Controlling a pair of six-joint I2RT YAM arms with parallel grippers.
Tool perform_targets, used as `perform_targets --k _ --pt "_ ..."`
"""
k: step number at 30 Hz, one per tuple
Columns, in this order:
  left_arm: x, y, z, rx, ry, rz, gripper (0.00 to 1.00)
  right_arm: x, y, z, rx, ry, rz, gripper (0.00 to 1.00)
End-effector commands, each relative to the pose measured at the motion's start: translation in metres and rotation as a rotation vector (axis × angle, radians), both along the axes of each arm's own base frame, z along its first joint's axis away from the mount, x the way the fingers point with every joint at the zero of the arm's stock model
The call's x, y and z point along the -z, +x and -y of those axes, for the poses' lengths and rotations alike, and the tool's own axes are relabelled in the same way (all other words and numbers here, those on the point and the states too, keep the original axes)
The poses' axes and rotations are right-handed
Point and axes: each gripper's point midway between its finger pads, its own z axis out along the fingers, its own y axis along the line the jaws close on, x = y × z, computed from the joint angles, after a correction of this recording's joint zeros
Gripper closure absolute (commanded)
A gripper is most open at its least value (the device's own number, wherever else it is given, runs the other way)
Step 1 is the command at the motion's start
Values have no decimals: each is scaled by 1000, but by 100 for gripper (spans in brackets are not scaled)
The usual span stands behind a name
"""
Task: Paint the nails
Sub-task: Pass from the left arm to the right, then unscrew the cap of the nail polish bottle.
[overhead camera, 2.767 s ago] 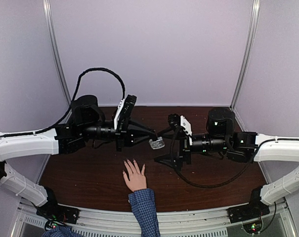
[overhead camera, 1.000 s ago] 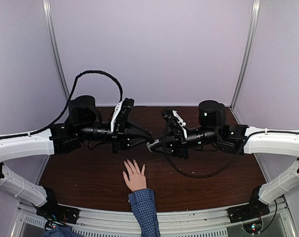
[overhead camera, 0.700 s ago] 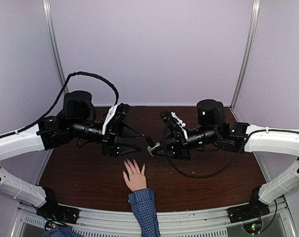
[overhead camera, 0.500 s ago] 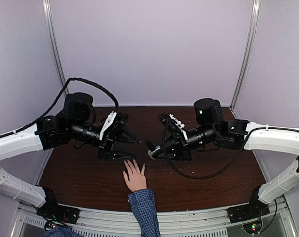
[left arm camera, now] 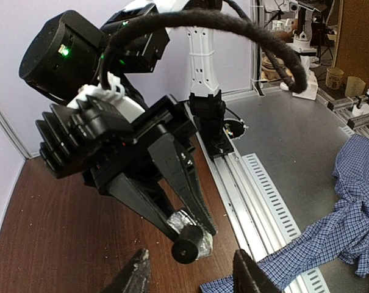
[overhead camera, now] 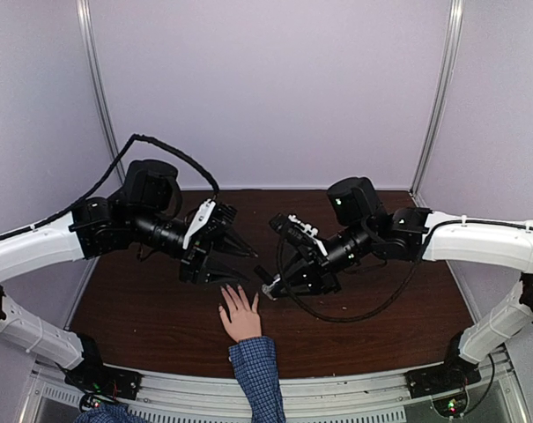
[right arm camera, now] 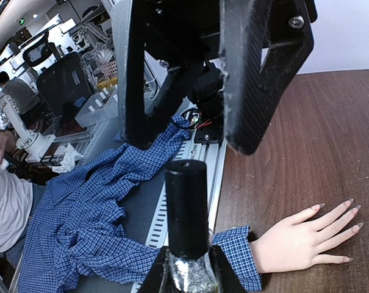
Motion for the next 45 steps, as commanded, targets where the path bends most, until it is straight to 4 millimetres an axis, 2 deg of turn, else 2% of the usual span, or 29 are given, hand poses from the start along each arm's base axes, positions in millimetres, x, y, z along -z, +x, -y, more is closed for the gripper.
perform_targets --k 1,15,26,30,36,45 --pt "-13 -4 5 39 -25 27 56 -16 -8 -2 -47 33 11 98" --pt "-2 -16 18 108 6 4 71 -14 -14 -4 -88 15 -22 99" --pt "2 -12 19 76 15 -8 93 -18 -13 -5 -80 23 -14 99" --pt "1 0 22 -7 12 -15 100 -11 6 -4 38 -17 78 100" --pt "0 34 25 -209 10 -28 100 -13 33 3 206 -23 207 99" --pt "-5 74 39 -427 -9 -212 100 -9 73 13 426 -82 334 99"
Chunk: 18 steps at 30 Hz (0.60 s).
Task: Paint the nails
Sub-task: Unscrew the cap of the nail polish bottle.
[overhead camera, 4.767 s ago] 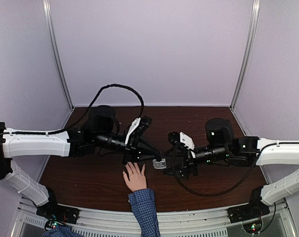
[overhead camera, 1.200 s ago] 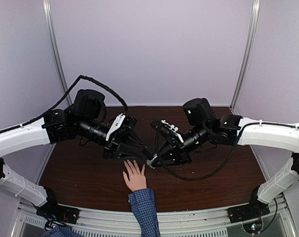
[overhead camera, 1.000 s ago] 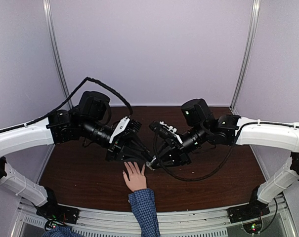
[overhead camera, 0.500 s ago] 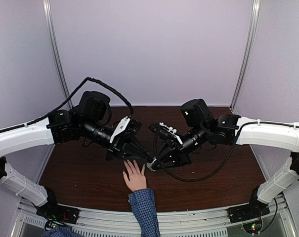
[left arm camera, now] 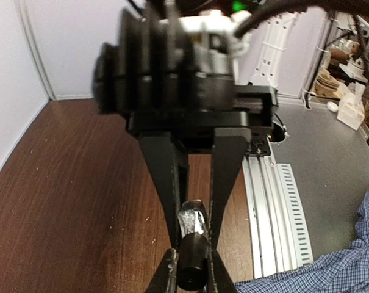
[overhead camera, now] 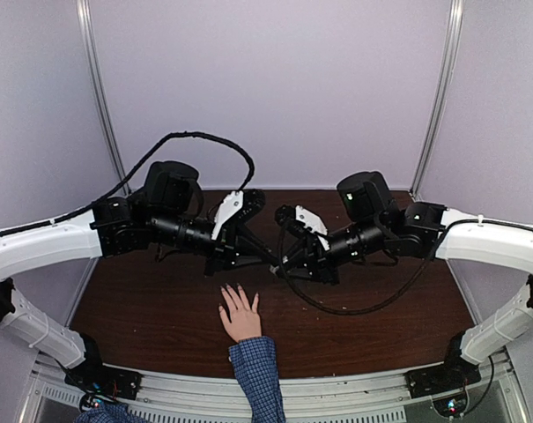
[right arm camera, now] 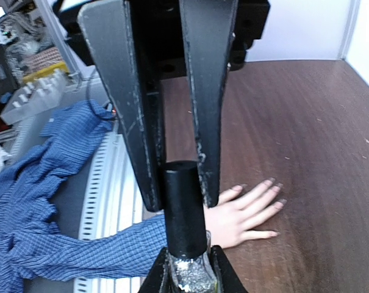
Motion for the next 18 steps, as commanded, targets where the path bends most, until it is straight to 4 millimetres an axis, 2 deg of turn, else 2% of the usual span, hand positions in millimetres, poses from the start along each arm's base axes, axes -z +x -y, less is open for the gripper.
perform_targets --k 1,6,12,18 --pt "-22 41 13 -205 -81 -63 100 -12 35 4 180 15 129 99" --pt "-23 61 15 -316 -97 -164 100 -13 54 12 285 -16 202 99" --pt "-18 95 6 -549 -132 -316 100 -11 75 19 394 -49 254 98" --pt "-21 104 2 -610 -163 -358 100 -2 81 19 415 -82 256 98"
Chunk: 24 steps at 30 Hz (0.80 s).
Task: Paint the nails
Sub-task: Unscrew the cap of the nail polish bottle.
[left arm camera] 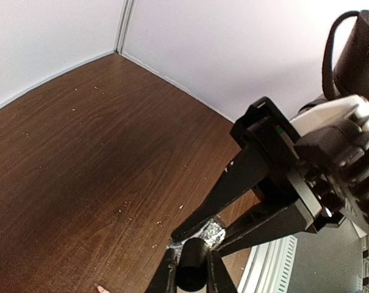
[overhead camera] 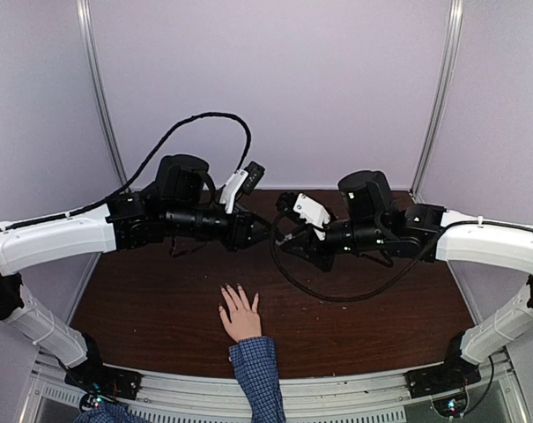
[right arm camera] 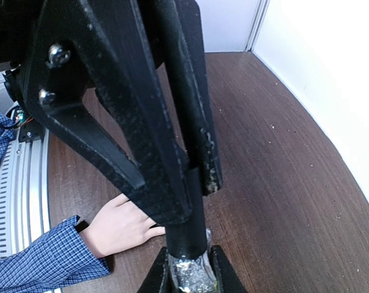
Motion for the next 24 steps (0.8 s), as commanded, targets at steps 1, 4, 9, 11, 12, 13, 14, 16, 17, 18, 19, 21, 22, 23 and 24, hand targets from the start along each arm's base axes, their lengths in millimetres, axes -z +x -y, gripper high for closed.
perform_targets --k 1,4,9,11,12,13,14,16,17,18,19,21,22,23,24 --pt "-24 36 -8 -181 -71 21 94 -4 12 3 82 7 13 98" --pt "-29 37 -13 -169 -73 44 79 -3 10 1 70 9 0 98" --pt "-43 22 -20 -7 -170 95 57 -6 1 -1 11 61 -54 98" --pt "-58 9 -25 90 -246 174 50 -9 -5 -4 -34 100 -85 98" --pt "-59 -1 -26 143 -263 205 48 -10 -9 -5 -61 119 -104 98" --pt "-63 -10 -26 194 -289 252 46 -12 -13 -7 -96 140 -123 98" --pt "-65 -20 -26 247 -305 282 45 -15 -19 -10 -134 163 -142 98" --pt "-68 -35 -27 335 -323 329 45 -23 -31 -14 -213 207 -173 99" --pt "-70 -41 -27 366 -333 346 45 -27 -38 -16 -255 225 -186 99" --pt "-71 -46 -28 394 -343 364 44 -31 -45 -17 -297 243 -196 99" --pt "-72 -51 -28 428 -358 378 45 -36 -52 -19 -339 260 -206 99" --pt "-75 -58 -29 467 -387 407 45 -43 -63 -20 -404 291 -225 99" --pt "-77 -64 -30 496 -402 420 45 -46 -68 -21 -436 301 -236 99" --pt "-77 -66 -30 508 -412 434 45 -49 -72 -21 -463 311 -246 99" --pt "-78 -68 -30 524 -422 443 45 -52 -77 -22 -493 317 -256 99"
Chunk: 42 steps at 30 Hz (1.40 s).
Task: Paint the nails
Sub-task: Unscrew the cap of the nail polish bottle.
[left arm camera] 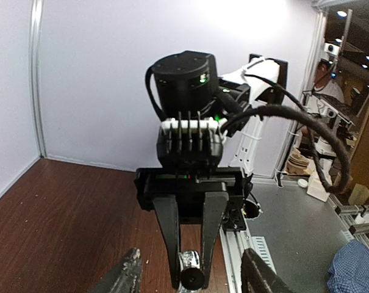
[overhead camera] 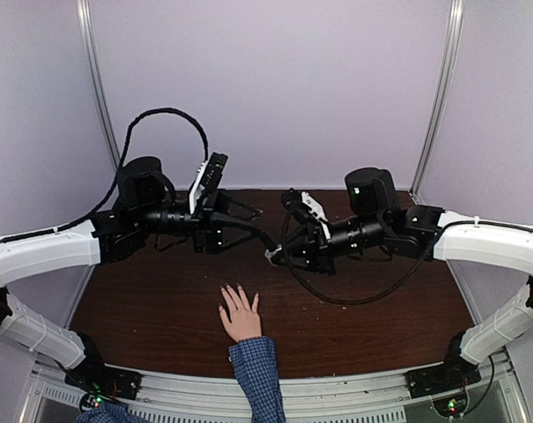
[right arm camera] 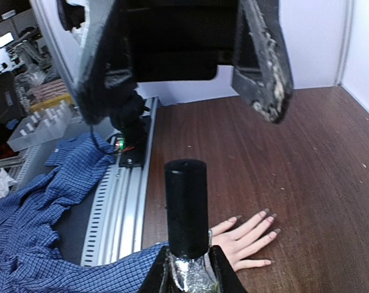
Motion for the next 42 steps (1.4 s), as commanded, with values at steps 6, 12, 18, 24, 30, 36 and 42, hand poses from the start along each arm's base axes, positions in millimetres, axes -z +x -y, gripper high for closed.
perform_targets --k 6,12,18,24,30,36,42 --pt "-25 -42 -4 262 -151 168 49 -45 -48 -4 -300 164 -88 99" --pt "-23 -49 4 321 -167 165 54 -52 -50 -6 -329 178 -90 99" --pt "-22 -54 9 362 -166 166 60 -53 -51 -8 -345 176 -131 99" --pt "-19 -56 12 383 -164 163 68 -57 -53 -9 -355 192 -137 99" --pt "-19 -57 12 391 -173 153 79 -59 -53 -9 -361 200 -142 99" --pt "-23 -55 11 367 -181 146 89 -59 -42 -8 -296 199 -126 100" --pt "-24 -38 13 235 -149 145 100 -55 -24 -4 -185 189 -79 100"
